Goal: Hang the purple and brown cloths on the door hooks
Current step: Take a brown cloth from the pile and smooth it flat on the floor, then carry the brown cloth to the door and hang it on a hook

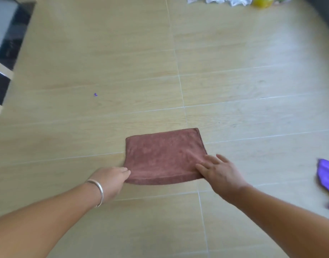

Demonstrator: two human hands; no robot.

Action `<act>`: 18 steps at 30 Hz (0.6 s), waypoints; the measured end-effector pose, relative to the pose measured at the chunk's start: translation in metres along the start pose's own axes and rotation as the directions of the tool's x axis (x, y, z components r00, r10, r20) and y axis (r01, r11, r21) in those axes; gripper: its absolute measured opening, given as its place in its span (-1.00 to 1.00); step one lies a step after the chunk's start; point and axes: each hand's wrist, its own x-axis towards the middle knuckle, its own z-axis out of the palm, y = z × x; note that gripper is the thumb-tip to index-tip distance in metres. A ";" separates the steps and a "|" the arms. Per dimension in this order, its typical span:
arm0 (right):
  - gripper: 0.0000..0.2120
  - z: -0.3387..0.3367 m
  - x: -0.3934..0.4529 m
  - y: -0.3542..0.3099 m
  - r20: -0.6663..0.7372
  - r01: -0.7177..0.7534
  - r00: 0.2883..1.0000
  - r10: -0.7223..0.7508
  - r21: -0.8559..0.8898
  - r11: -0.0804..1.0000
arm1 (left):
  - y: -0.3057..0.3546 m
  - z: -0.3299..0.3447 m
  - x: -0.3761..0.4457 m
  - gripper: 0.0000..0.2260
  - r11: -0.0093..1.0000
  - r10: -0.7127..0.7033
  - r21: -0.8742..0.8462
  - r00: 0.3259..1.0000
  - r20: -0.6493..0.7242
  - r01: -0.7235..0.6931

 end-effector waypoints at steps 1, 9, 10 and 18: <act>-0.61 -0.026 -0.006 0.004 -0.014 -0.021 1.000 0.021 0.001 1.000 | -0.002 -0.021 -0.014 -0.63 0.998 -0.044 -0.039 0.999 -0.017 0.043; -0.66 -0.246 -0.082 0.020 0.058 -0.195 0.979 0.195 -0.005 0.981 | -0.028 -0.189 -0.153 -0.80 0.970 -0.112 -0.232 0.984 -0.141 0.078; -0.67 -0.278 -0.094 0.020 0.073 -0.216 0.974 0.214 0.014 0.976 | -0.032 -0.211 -0.175 -0.82 0.962 -0.113 -0.264 0.980 -0.163 0.067; -0.70 -0.543 -0.192 0.035 0.152 -0.300 0.950 0.273 0.202 0.932 | -0.080 -0.406 -0.354 -0.76 0.901 -0.156 -0.434 0.924 -0.350 -0.012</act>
